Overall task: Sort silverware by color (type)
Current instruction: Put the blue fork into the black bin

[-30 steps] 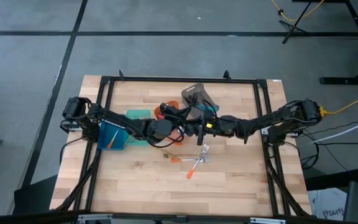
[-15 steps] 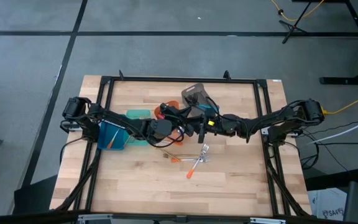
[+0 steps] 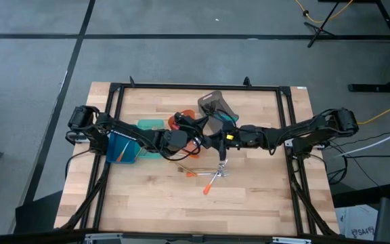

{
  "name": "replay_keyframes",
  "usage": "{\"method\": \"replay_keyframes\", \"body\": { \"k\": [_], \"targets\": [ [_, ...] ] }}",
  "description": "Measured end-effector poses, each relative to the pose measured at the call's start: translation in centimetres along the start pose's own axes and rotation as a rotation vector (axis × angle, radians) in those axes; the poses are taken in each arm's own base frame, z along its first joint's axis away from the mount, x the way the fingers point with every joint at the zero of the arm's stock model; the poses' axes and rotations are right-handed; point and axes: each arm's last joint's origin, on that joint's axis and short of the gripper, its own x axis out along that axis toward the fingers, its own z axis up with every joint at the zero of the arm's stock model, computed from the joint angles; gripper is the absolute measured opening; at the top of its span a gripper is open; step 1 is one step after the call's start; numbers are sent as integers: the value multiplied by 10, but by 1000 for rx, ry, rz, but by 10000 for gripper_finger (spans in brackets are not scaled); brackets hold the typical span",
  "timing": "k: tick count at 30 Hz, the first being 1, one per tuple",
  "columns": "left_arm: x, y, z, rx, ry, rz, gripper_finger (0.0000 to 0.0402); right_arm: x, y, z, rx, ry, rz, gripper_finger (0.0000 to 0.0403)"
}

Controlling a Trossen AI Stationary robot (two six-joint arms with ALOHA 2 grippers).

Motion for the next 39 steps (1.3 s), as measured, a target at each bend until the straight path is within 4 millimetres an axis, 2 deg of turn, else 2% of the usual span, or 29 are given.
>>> {"method": "replay_keyframes", "body": {
  "k": [6,23,39],
  "targets": [
    [0,0,0,-4,-2,-1,5,-1,-3,4,-18,-80,-109,88],
    [0,-1,3,-33,-20,-12,5,0,1,11,-27,-189,-106,88],
    [-2,-2,3,-65,-16,-24,5,2,1,11,-62,-215,-93,88]
  ]
}}
